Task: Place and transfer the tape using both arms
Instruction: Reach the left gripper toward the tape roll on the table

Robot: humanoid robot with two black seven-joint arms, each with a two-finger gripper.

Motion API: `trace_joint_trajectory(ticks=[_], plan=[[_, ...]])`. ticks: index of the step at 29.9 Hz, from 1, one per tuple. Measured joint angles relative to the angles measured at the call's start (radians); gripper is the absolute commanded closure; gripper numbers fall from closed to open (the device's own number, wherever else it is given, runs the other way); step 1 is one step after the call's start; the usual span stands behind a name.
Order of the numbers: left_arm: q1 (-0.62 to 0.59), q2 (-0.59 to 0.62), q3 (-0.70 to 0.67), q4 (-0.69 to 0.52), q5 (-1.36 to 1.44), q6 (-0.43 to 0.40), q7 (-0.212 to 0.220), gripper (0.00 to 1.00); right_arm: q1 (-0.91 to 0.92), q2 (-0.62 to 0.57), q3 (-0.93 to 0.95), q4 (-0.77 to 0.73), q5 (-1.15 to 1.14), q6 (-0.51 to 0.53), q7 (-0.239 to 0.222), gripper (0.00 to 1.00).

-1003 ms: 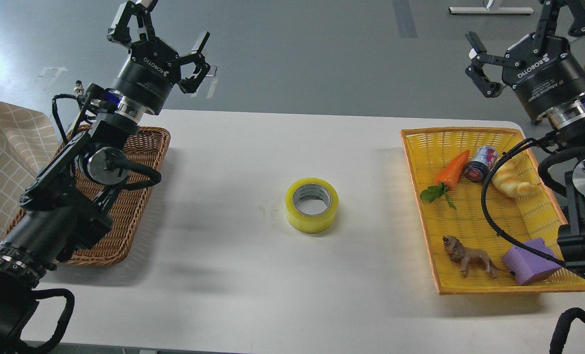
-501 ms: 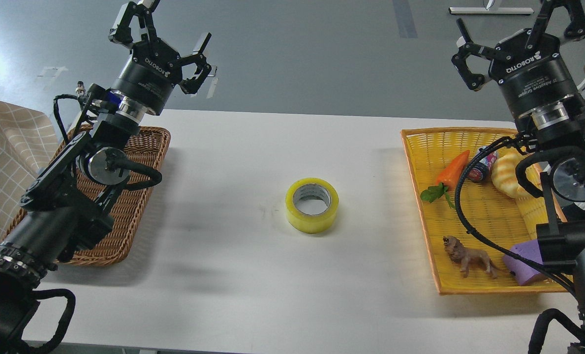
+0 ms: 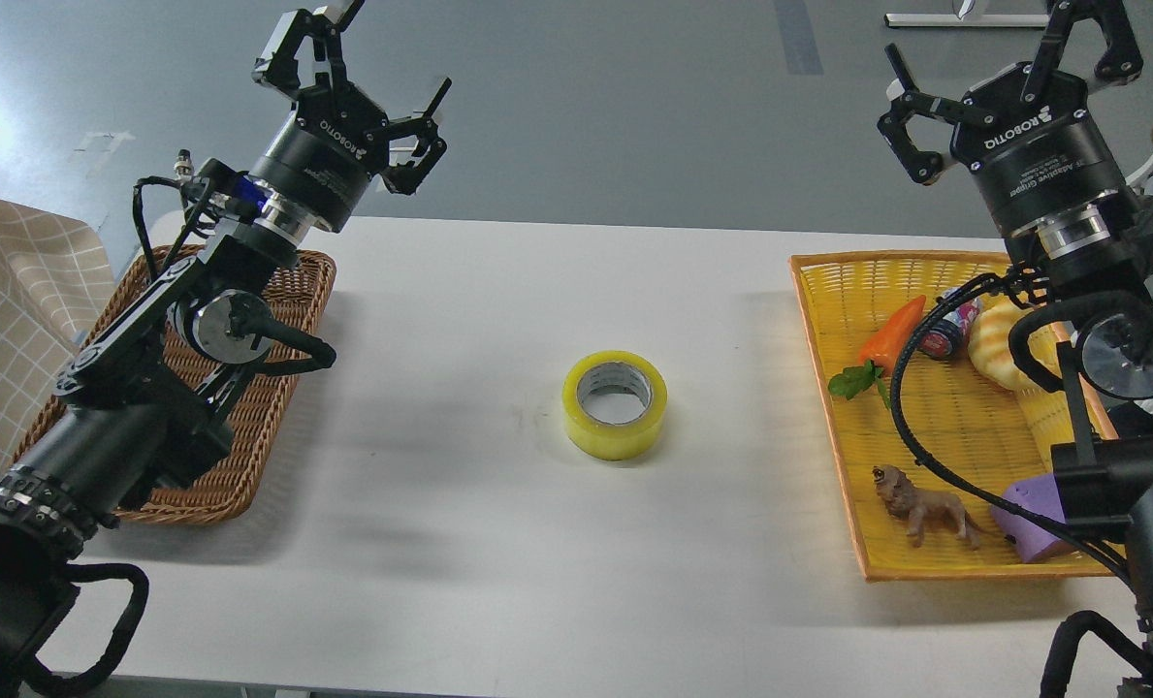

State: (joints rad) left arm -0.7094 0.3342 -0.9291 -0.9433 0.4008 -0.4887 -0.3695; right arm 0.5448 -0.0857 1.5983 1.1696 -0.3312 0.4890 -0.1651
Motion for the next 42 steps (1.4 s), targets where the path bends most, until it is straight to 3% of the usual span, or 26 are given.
trace_joint_trajectory(ticks=[13,25,33,37,42], plan=[[-0.058,0.025,0.074,-0.047,0.374,0.001,0.0,0.02,-0.005,-0.002,0.002,0.0,-0.001,0.0,0.001,0.0],[-0.063,0.082,0.199,-0.23,0.87,0.132,0.015,0.02,-0.016,-0.001,0.002,-0.01,-0.003,0.0,0.001,0.0],[-0.058,0.073,0.212,-0.261,1.19,0.175,0.076,0.02,-0.016,0.0,0.002,-0.015,-0.003,0.0,0.001,0.0],[-0.052,0.065,0.214,-0.282,1.365,0.237,0.137,0.02,-0.016,0.0,0.002,-0.015,-0.003,0.0,0.001,0.0],[-0.054,0.049,0.259,-0.285,1.46,0.252,0.201,0.02,-0.015,0.0,0.002,-0.015,-0.003,0.0,0.001,0.0]])
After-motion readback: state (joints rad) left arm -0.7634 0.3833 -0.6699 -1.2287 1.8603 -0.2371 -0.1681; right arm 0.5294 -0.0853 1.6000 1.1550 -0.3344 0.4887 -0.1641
